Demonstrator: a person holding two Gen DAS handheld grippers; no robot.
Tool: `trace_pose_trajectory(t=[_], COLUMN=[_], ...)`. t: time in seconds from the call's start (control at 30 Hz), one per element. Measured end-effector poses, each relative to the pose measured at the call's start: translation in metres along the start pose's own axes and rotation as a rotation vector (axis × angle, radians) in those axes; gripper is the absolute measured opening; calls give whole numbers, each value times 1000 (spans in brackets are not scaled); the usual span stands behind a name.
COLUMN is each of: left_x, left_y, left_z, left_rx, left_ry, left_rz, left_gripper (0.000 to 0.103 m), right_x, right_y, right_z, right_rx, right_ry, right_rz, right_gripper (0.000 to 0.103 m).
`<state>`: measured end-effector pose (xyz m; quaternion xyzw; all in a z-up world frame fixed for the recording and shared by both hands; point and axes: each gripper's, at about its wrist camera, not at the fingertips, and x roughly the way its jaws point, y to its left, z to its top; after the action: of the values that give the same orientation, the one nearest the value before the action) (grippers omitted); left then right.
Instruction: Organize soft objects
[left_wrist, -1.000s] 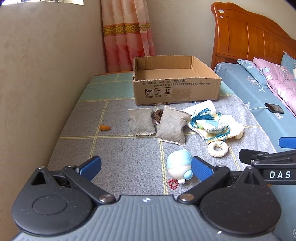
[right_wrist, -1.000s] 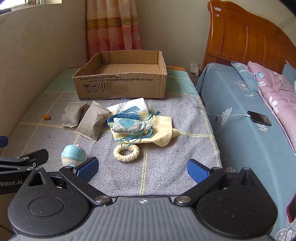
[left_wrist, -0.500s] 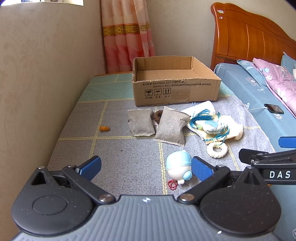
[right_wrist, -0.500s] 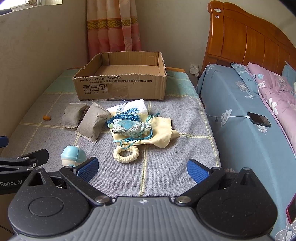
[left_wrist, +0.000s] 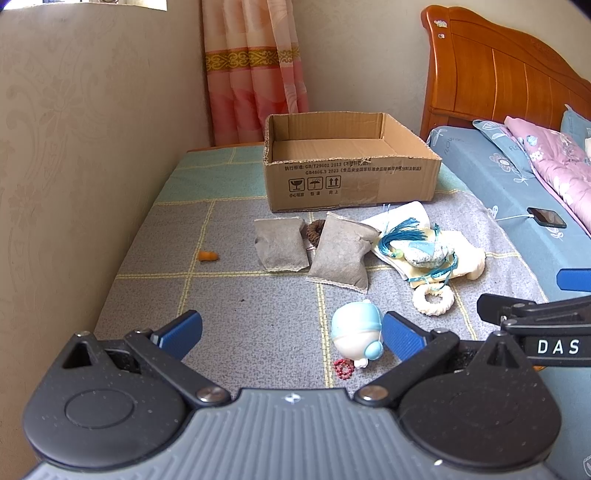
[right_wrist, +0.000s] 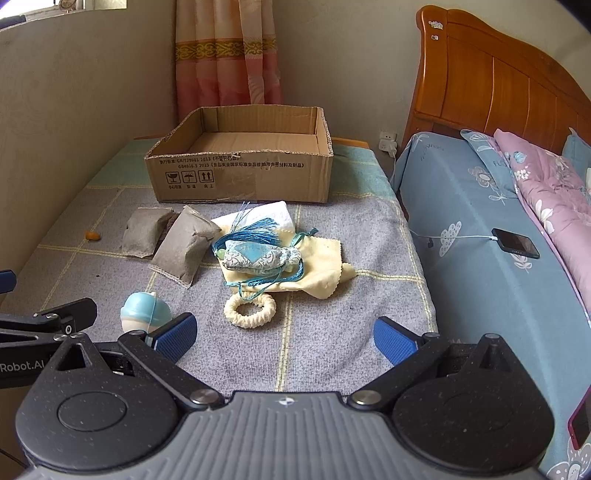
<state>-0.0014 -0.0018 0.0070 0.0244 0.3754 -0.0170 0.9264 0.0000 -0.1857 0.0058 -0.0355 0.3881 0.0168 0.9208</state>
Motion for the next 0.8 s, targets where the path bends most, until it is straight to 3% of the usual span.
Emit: trace_pose_trajectory(t=[0.8], left_x=[10], left_y=[10], left_z=[-1], left_rx=[-19], left_ry=[-2], left_rz=[-20], left_gripper=[103], right_x=[7], right_y=[7], right_z=[0], right_rx=[-68], right_ry=[-15], right_rz=[14], right_gripper=[103])
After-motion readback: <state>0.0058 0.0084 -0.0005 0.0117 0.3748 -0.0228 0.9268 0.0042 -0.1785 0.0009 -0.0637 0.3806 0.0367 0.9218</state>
